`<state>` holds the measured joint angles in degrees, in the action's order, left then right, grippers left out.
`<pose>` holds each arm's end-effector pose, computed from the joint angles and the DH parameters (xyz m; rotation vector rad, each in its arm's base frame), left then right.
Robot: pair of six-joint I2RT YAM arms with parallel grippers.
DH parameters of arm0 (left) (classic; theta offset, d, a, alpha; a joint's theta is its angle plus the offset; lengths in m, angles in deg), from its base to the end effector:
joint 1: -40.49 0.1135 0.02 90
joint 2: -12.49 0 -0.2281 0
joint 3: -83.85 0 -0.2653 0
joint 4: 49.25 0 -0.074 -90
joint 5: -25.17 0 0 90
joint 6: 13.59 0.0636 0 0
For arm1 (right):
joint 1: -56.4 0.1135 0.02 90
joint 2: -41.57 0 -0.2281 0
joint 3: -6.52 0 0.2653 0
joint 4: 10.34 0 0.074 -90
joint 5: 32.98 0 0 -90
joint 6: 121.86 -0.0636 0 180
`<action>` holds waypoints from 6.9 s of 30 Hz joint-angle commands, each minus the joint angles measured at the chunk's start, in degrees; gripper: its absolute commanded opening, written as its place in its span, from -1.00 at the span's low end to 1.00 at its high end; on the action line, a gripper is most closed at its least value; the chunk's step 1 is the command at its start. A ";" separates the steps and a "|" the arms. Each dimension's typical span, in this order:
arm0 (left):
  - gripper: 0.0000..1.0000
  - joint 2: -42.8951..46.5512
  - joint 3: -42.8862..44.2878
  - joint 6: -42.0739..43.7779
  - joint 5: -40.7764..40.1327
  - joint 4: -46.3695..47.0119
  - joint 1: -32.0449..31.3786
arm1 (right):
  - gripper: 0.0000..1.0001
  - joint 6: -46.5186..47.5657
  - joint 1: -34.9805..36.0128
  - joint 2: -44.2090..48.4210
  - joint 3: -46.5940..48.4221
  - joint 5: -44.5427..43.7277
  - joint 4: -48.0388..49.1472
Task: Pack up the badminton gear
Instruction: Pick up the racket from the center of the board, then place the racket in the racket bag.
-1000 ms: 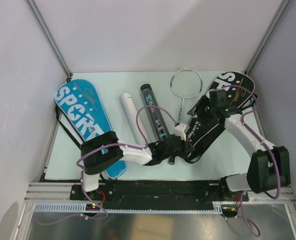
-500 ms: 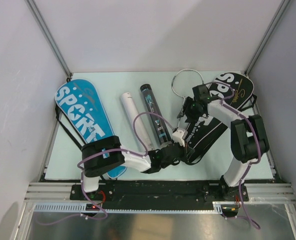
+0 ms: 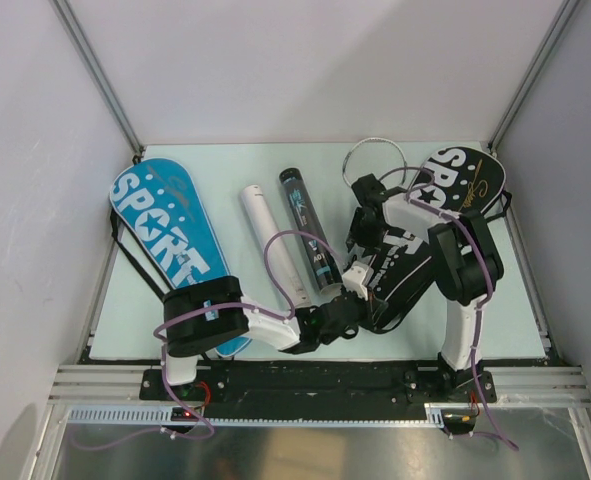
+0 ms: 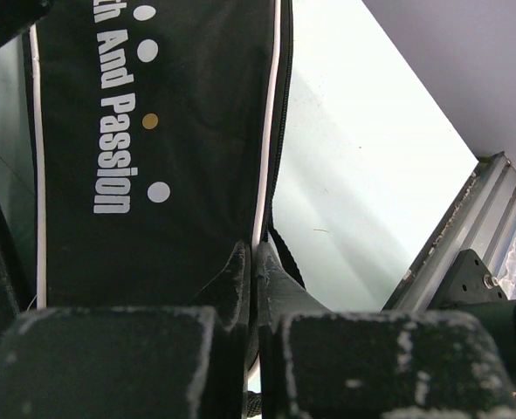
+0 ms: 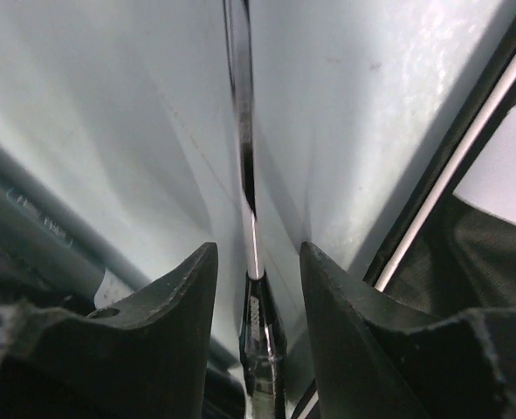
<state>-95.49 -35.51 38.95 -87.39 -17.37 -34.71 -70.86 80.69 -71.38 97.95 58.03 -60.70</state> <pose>0.1253 -0.3787 0.1000 0.3456 1.9131 -1.0047 0.3628 0.1650 0.0955 0.3634 2.8469 0.2616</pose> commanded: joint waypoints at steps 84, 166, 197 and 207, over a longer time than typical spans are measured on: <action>-1.00 12.66 12.25 -5.74 5.89 -21.66 17.47 | -1.00 -8.55 -13.82 80.21 -9.58 -25.51 -41.79; -1.00 12.80 3.96 -15.13 35.75 -4.42 16.09 | -1.00 -21.39 -32.13 80.04 -58.49 15.12 42.08; -1.00 14.22 2.01 -22.37 38.55 4.18 11.13 | -1.00 -23.53 -20.12 38.83 -52.36 -17.14 76.64; -1.00 11.70 2.50 -22.20 36.81 4.23 11.97 | -0.52 -20.50 -16.23 39.53 -50.01 -19.43 67.76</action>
<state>-84.26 -34.18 19.15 -57.12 -20.08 -20.44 -94.07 64.52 -34.33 44.34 44.88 7.66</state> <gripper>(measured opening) 0.008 0.168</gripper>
